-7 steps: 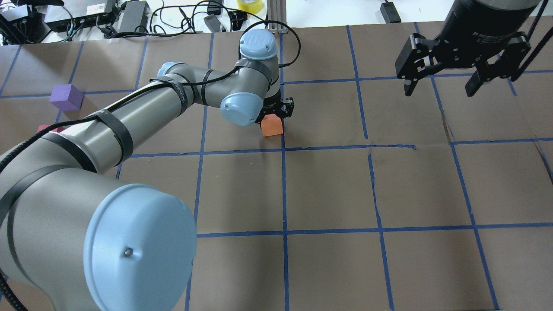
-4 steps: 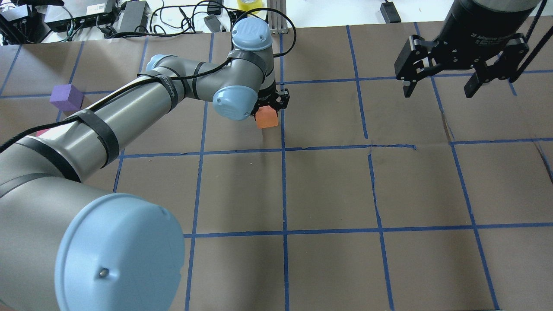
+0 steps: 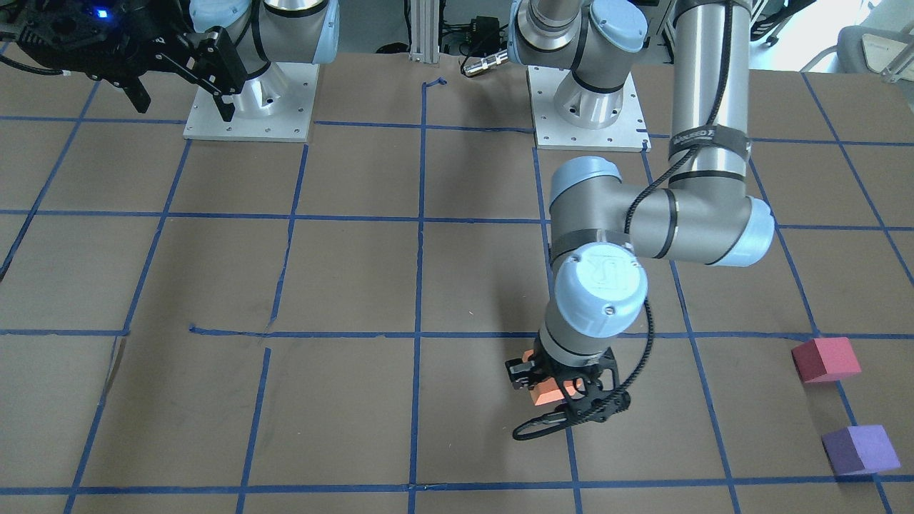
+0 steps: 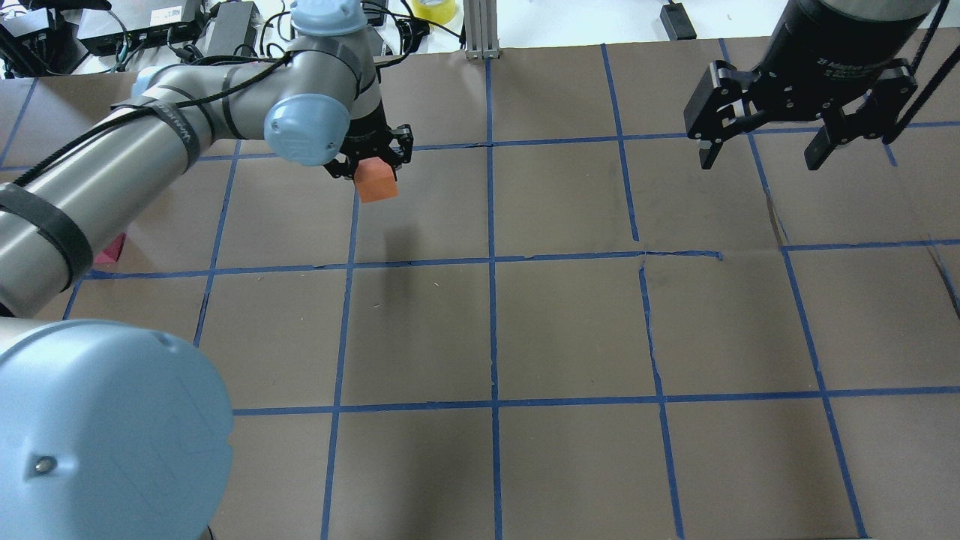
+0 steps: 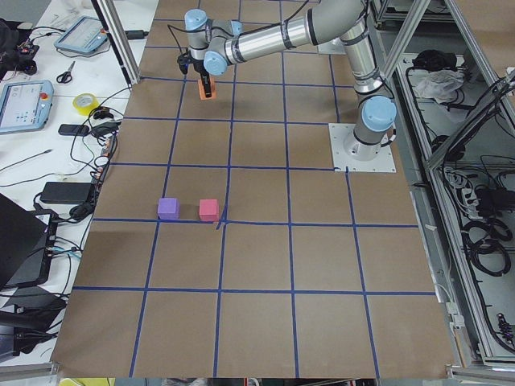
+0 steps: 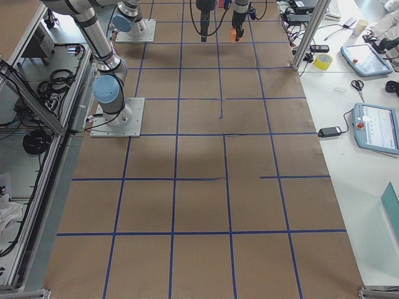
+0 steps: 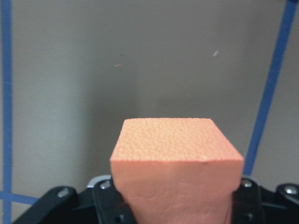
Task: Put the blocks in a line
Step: 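Carry the orange cube with the left gripper toward the pink and purple cubes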
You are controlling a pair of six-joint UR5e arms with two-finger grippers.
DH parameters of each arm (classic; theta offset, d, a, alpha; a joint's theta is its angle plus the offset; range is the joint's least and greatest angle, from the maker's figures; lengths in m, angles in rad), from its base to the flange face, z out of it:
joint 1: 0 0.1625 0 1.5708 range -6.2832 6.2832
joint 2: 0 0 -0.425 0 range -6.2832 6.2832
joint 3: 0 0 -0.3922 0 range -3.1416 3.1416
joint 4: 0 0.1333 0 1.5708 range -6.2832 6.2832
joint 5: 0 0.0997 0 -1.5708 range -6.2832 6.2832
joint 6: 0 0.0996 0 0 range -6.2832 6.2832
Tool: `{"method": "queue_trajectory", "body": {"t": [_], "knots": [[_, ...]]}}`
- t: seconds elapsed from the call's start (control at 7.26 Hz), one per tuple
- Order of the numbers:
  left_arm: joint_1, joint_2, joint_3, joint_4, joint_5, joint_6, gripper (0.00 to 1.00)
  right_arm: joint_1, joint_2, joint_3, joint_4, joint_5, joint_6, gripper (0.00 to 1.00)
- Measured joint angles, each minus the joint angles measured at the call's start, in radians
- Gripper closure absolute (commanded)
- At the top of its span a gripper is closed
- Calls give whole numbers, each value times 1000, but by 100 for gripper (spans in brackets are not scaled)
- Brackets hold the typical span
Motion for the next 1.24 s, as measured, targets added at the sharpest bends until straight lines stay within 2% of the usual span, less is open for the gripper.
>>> {"method": "queue_trajectory", "body": {"t": [0.28,0.69,1.24], "knots": [[119,27,-2,-19,3,161,100,-1,0,-1,-1,-1,0,0],[312,16,1,-7,56,441,100,0,-1,0,0,2,0,0],[537,-9,2,91,34,774,100,0,-4,0,0,2,-2,0]]}}
